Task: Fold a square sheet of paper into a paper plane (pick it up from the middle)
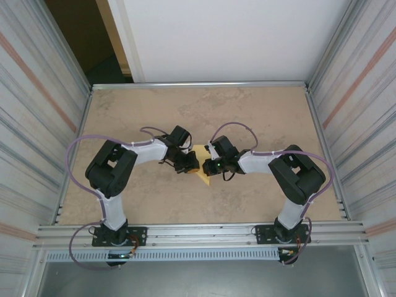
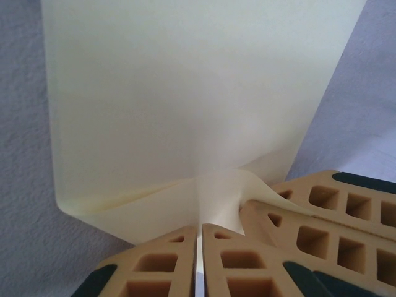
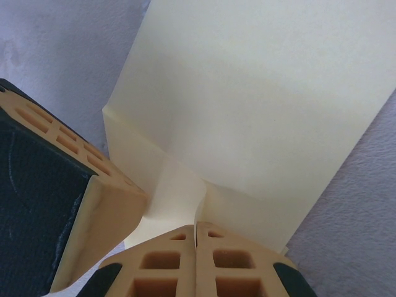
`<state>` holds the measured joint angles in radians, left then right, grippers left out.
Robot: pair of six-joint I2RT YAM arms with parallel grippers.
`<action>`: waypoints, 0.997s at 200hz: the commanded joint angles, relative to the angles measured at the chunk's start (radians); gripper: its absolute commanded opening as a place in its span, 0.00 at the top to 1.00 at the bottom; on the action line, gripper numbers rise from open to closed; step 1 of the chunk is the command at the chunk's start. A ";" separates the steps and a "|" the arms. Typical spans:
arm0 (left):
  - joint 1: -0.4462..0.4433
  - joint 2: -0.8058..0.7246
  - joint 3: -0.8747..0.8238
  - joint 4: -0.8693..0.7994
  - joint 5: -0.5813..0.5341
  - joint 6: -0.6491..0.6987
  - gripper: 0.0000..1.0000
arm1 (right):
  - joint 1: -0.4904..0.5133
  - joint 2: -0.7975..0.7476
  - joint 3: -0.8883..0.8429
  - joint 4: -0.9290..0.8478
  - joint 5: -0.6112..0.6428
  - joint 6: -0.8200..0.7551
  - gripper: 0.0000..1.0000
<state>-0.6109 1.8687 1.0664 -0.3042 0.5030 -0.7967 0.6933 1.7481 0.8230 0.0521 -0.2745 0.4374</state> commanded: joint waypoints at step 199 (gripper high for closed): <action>0.093 0.253 0.361 -0.194 -0.051 0.206 0.87 | -0.004 -0.007 0.015 -0.061 0.008 0.012 1.00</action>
<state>-0.5171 2.0819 1.4055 -0.4522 0.4519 -0.6235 0.6933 1.7481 0.8249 0.0494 -0.2813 0.4374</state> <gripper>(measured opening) 0.140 0.043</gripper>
